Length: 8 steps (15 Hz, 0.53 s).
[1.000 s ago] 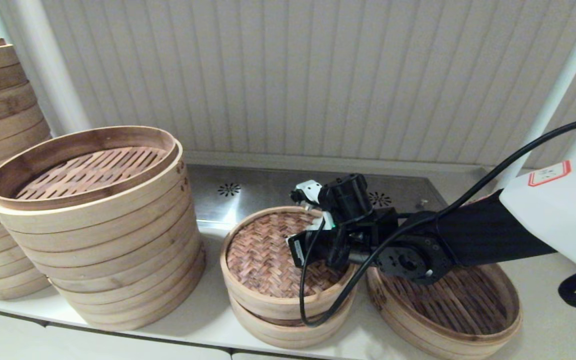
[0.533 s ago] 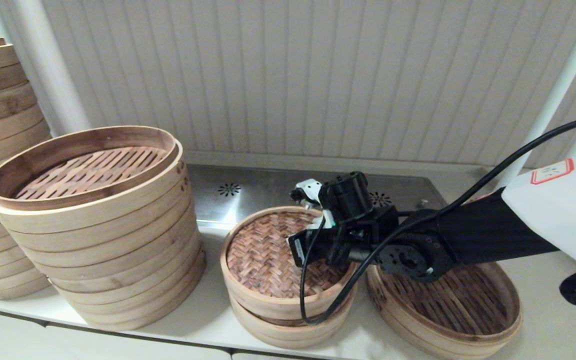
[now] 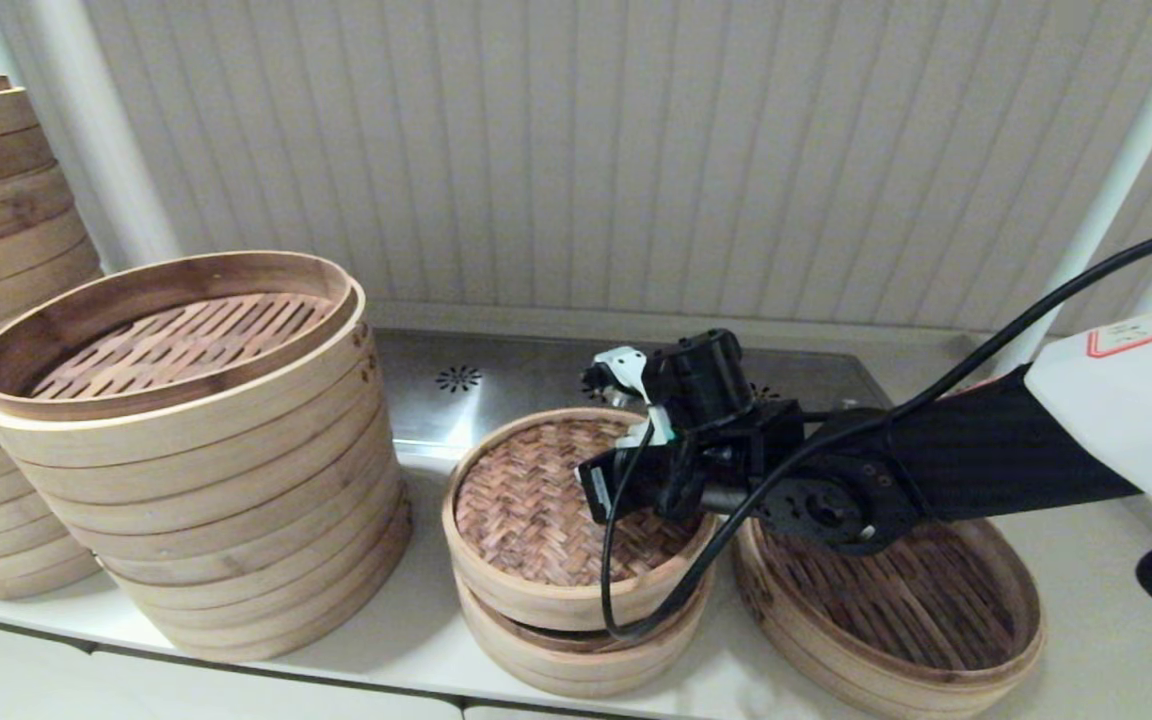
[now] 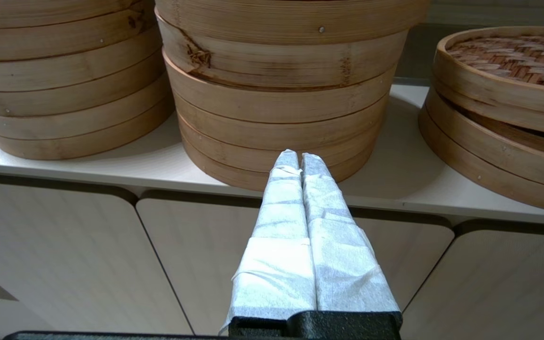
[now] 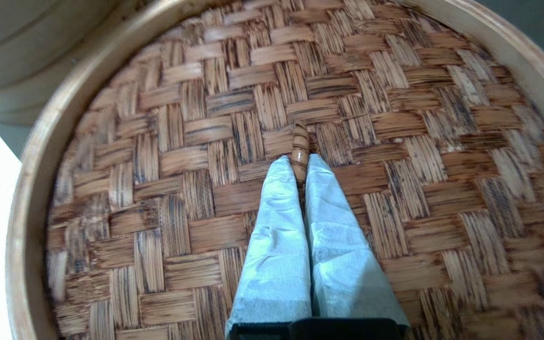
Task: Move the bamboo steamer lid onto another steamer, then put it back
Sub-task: Pick up the steamer
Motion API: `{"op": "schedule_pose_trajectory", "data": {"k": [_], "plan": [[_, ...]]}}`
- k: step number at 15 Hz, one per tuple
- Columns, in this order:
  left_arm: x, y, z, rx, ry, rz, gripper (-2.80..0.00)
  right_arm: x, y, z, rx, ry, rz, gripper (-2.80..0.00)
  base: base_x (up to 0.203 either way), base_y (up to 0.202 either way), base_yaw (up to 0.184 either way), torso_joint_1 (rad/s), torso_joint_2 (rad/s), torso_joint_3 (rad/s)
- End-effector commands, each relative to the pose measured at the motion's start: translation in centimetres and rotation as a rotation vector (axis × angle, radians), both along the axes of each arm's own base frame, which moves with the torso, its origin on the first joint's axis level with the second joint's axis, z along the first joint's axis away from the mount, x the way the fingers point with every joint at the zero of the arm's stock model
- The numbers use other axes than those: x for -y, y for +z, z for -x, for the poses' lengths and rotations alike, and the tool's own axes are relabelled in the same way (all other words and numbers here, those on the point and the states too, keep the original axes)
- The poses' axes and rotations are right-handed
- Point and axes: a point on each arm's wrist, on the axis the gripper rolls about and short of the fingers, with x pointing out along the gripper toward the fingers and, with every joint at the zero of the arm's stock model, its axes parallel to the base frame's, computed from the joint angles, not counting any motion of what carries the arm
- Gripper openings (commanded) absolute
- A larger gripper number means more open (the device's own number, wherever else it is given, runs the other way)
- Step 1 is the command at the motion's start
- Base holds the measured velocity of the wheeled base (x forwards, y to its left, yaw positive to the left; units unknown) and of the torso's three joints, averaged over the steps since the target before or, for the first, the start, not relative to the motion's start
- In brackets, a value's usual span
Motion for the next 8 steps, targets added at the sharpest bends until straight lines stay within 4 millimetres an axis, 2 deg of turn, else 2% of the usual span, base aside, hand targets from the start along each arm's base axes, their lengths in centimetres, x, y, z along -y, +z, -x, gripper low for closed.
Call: {"op": "schedule_pose_trajectory", "data": {"k": [1, 8], "plan": [[0.00, 0.00, -0.01, -0.002, 0.001, 0.000, -2.80, 0.03, 0.42, -0.03, 0.012, -0.001, -0.011, -2.80, 0.000, 0.000, 0.000, 0.000, 0.00, 0.000], [0.00, 0.00, -0.01, -0.002, 0.001, 0.000, -2.80, -0.16, 1.02, -0.16, 0.027, 0.000, -0.025, -2.80, 0.000, 0.000, 0.000, 0.000, 0.00, 0.000]]}}
